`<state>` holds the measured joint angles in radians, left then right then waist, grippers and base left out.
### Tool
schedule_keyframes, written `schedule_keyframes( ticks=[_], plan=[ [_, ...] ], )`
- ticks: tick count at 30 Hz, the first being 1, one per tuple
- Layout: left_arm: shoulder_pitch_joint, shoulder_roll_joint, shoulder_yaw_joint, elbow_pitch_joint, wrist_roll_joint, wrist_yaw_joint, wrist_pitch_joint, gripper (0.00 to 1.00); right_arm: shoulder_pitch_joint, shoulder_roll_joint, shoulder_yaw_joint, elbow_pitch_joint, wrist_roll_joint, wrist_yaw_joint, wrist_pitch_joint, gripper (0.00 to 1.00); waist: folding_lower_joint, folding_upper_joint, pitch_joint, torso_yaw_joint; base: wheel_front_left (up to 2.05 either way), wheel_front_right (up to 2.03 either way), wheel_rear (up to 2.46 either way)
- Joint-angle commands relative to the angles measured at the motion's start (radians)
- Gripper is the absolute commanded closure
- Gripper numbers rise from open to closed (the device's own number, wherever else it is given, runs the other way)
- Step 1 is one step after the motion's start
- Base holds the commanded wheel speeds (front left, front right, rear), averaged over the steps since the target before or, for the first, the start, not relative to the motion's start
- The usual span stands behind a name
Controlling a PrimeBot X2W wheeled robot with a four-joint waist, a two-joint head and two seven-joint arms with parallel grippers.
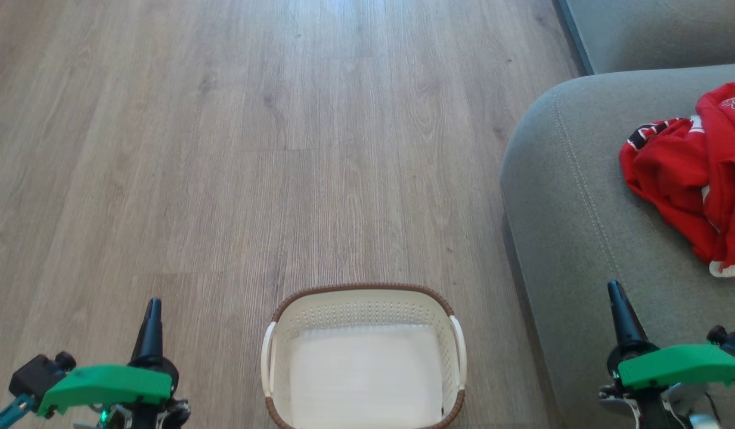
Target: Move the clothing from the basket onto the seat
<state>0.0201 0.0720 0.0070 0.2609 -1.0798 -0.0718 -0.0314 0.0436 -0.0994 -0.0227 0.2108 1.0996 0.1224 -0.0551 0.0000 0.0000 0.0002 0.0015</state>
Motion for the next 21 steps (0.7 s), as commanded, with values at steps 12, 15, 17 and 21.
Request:
schedule_keyframes(
  ticks=[12, 15, 17, 21],
  plan=[
    [-0.074, -0.003, 0.047, -0.026, -0.147, -0.021, 0.041, 1.00, -0.083, 0.004, -0.010, -0.013, 0.150, 0.006, 0.039, 1.00, 0.0000, 0.0000, 0.001, 0.000, 0.00, 0.00, 0.00],
    [-0.077, -0.004, 0.050, -0.025, -0.168, -0.023, 0.047, 1.00, -0.087, 0.005, -0.013, -0.011, 0.171, 0.006, 0.045, 1.00, 0.0000, 0.0000, 0.001, 0.000, 0.00, 0.00, 0.00],
    [-0.080, -0.005, 0.054, -0.025, -0.189, -0.025, 0.052, 1.00, -0.090, 0.006, -0.016, -0.008, 0.192, 0.006, 0.051, 1.00, 0.0000, 0.0000, 0.001, 0.000, 0.00, 0.00, 0.00],
    [-0.086, -0.007, 0.060, -0.023, -0.231, -0.029, 0.064, 1.00, -0.098, 0.009, -0.021, -0.003, 0.235, 0.006, 0.063, 1.00, 0.0000, 0.0000, 0.001, -0.001, 0.00, 0.00, 0.00]
  ],
)
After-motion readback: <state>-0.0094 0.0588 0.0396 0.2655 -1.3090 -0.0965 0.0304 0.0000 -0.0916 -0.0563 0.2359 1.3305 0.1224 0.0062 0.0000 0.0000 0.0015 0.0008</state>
